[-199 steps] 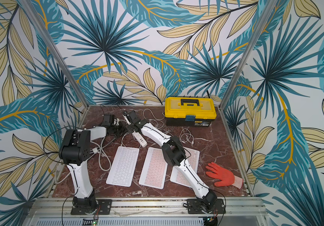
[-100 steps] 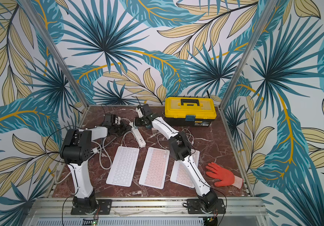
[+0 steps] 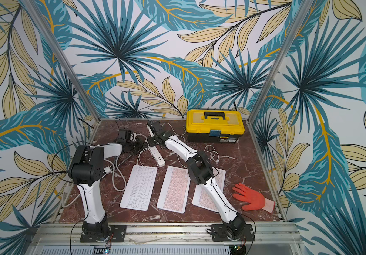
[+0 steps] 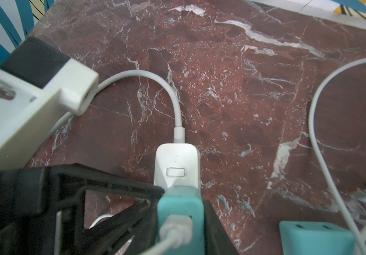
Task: Unplug the wireless keyboard
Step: Remove the plug from the socket.
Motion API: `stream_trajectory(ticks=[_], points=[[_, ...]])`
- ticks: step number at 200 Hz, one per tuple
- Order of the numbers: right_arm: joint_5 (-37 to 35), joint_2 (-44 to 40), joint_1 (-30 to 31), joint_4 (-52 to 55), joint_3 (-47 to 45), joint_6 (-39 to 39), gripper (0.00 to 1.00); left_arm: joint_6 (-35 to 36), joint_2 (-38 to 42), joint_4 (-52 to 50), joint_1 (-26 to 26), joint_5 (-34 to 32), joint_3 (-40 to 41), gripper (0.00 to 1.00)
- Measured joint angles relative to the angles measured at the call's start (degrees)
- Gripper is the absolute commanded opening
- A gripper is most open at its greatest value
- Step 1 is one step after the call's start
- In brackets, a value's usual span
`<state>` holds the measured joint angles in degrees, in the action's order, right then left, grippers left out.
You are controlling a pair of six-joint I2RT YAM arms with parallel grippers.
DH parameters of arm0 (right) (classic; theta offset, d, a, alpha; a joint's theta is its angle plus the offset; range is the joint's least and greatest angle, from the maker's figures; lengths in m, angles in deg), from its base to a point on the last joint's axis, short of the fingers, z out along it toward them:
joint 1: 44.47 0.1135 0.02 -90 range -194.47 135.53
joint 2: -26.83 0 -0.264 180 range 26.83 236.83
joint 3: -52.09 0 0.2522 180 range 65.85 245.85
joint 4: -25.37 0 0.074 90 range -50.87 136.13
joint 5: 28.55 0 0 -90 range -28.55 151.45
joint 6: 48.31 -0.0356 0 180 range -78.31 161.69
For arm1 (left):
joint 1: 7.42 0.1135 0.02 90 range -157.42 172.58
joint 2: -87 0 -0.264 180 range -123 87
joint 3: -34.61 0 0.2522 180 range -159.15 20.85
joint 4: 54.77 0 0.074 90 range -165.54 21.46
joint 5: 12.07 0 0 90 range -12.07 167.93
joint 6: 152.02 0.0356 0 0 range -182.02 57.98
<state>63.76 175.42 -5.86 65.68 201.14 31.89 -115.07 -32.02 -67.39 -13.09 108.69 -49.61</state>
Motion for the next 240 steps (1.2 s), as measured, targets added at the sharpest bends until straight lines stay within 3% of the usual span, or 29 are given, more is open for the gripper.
stream_trajectory(ticks=[84, 196, 240], points=[[0.52, -2.25, 0.92, -0.96, -3.41, 1.29, 0.52, -0.35, 0.52, 0.55, -0.79, -0.35, 0.83, 0.20], [-4.07, -2.23, 2.08, 2.23, -1.86, 0.98, 0.52, -0.33, 0.50, 0.57, -0.98, -0.35, 0.76, 0.21], [-4.83, -7.23, 2.05, -3.67, -14.34, 0.20, 0.49, -0.37, 0.37, 0.59, -1.11, -0.33, 0.57, 0.21]])
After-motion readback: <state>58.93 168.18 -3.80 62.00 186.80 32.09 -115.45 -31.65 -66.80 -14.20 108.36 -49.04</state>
